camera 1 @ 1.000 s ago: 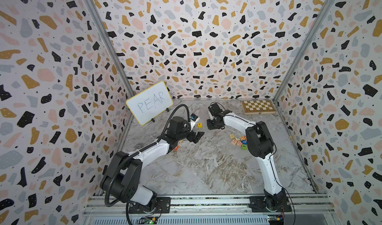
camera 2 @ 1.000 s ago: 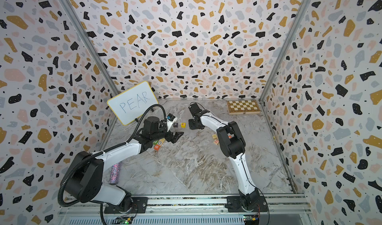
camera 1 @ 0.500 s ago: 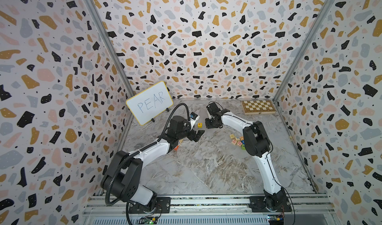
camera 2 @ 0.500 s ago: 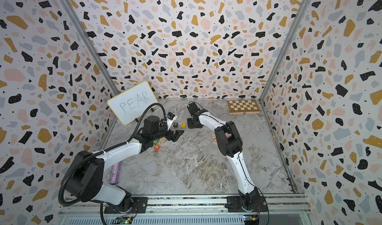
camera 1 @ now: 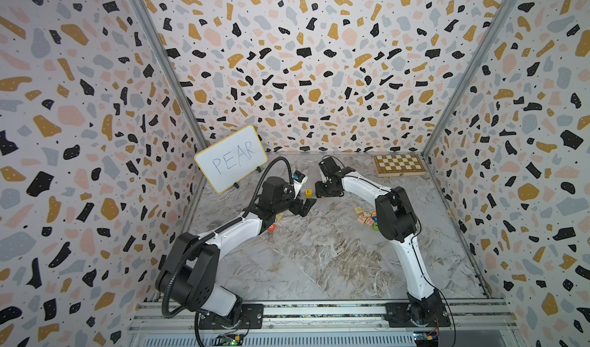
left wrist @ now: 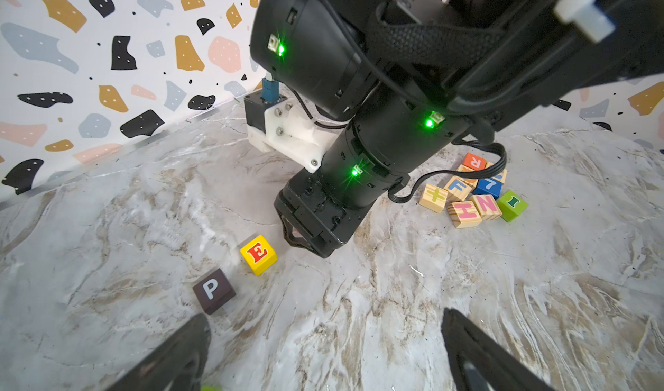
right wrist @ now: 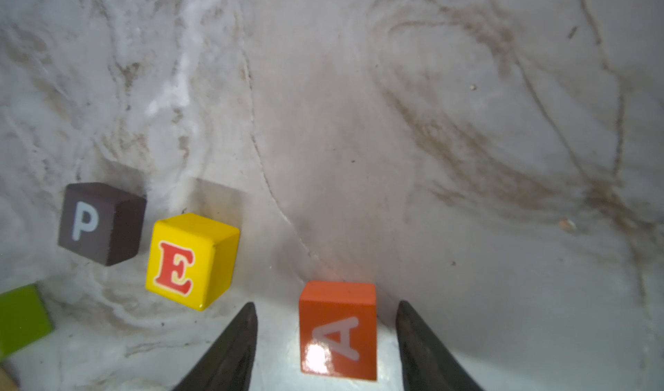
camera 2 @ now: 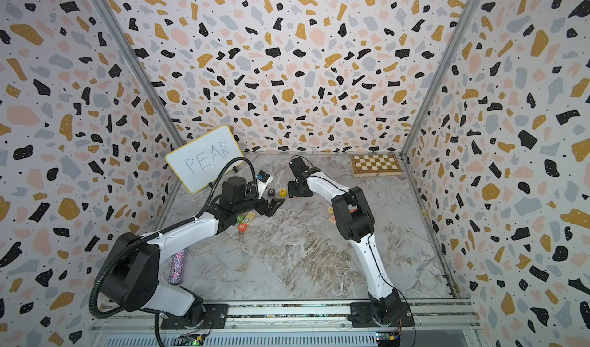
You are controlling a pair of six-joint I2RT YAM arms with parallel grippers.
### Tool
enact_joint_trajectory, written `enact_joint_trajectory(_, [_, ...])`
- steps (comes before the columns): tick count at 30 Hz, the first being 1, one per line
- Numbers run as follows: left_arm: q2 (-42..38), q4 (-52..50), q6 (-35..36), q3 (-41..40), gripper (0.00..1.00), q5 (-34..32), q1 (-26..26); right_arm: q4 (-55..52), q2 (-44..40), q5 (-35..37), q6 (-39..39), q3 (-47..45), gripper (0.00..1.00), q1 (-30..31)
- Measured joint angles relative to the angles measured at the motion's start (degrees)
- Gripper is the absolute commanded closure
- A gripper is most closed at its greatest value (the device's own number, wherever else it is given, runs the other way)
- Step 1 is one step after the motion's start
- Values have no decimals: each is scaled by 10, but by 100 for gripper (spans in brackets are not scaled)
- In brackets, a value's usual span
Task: Spell the uppercase word “pear” with letter blocks
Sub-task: Place the letter block at the center of the board.
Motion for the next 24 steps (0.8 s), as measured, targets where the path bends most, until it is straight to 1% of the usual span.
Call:
enact_joint_trajectory(2, [-1,-7,0,2,1,0,0,9,-21,-16,-16,-14,33,-7])
enact_joint_trajectory(4, [-7,-15,-2,2,1,-2,0,33,-63,-38,-46,-46,28,-20])
enact_joint_trajectory(6, [-19,-23,-7,2,1,-7,1,57,-107,-61,-86,-73,28,-39])
enact_joint_trajectory(9, [-30,-55,-22,21,1,-18,7,84,-149,-90,-123,-79,28,-77])
enact_joint_trajectory(10, [-28,-69,-26,35,6,-21,11,93,-156,-97,-126,-80,28,-90])
enact_joint_trajectory(12, [-19,-90,-31,60,20,-31,17,115,-166,-110,-125,-93,28,-112])
enact_joint_trajectory(15, [7,-116,-36,88,38,-44,27,142,-177,-118,-124,-142,28,-135])
enact_joint_trajectory(17, [34,-138,-38,102,44,-46,34,143,-176,-117,-133,-166,28,-134])
enact_joint_trajectory(19, [67,-176,-40,121,52,-50,40,136,-172,-98,-151,-177,28,-121])
enact_joint_trajectory(20, [82,-196,-38,132,52,-53,42,132,-171,-89,-159,-177,28,-114])
enact_joint_trajectory(21, [97,-215,-38,144,57,-57,45,132,-170,-79,-165,-176,27,-109])
enact_joint_trajectory(22, [113,-235,-37,156,64,-61,47,131,-170,-73,-172,-176,28,-103])
enact_joint_trajectory(23, [124,-249,-33,164,65,-63,49,131,-170,-69,-175,-174,27,-99])
enact_joint_trajectory(24, [134,-261,-30,172,64,-67,52,133,-170,-66,-177,-174,27,-96])
